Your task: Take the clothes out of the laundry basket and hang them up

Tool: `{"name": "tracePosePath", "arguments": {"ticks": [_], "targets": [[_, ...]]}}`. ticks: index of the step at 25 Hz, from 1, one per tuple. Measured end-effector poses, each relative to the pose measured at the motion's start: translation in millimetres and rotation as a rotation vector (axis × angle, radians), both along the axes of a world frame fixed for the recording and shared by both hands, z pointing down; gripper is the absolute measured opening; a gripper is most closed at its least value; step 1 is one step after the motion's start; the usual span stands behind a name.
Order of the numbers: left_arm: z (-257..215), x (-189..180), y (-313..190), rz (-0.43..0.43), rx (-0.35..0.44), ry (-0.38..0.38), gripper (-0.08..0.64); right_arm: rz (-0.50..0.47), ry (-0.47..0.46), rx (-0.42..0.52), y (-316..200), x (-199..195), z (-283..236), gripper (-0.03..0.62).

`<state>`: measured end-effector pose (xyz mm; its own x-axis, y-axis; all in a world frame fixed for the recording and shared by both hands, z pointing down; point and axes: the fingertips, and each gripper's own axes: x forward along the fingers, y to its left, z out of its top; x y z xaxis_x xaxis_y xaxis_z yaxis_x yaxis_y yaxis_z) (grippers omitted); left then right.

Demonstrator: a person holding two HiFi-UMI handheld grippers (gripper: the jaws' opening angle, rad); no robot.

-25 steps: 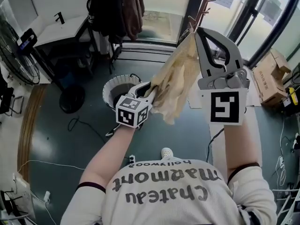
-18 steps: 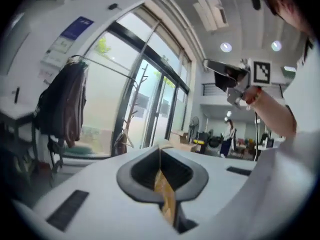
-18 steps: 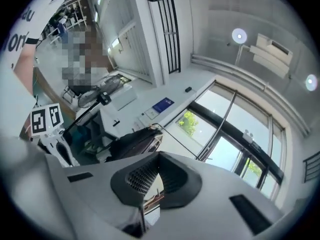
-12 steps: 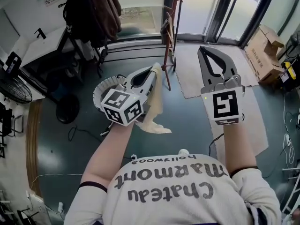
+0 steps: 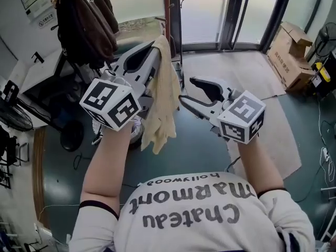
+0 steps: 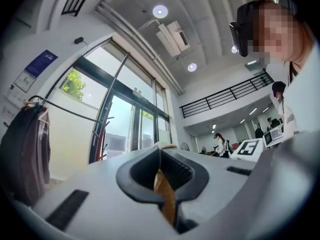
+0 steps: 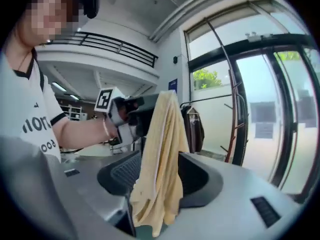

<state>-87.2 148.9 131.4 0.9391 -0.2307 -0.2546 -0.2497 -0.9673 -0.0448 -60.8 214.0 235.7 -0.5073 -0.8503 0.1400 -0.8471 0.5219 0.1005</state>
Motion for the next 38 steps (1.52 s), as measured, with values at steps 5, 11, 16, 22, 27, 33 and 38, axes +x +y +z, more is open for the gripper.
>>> {"name": "tracePosePath", "arguments": {"ticks": [5, 11, 16, 22, 27, 33, 38], "targets": [[-25, 82, 38, 0.011, -0.002, 0.073, 0.011, -0.059, -0.087, -0.059, 27, 59, 17, 0.265], [-16, 143, 51, 0.047, -0.050, 0.078, 0.011, 0.126, -0.058, -0.098, 43, 135, 44, 0.055], [23, 188, 53, 0.069, -0.079, 0.011, 0.011, 0.301, -0.068, -0.088, 76, 213, 61, 0.046], [70, 228, 26, 0.106, -0.172, -0.033, 0.011, 0.523, -0.076, -0.081, 78, 291, 59, 0.043], [96, 248, -3, 0.145, -0.218, -0.027, 0.012, 0.635, -0.032, -0.012, 53, 338, 44, 0.043], [89, 254, -68, 0.105, -0.153, -0.055, 0.011, 0.691, -0.047, 0.126, -35, 375, 0, 0.043], [82, 254, -135, 0.037, -0.114, -0.061, 0.011, 0.651, -0.094, 0.213, -117, 386, -28, 0.043]]}}
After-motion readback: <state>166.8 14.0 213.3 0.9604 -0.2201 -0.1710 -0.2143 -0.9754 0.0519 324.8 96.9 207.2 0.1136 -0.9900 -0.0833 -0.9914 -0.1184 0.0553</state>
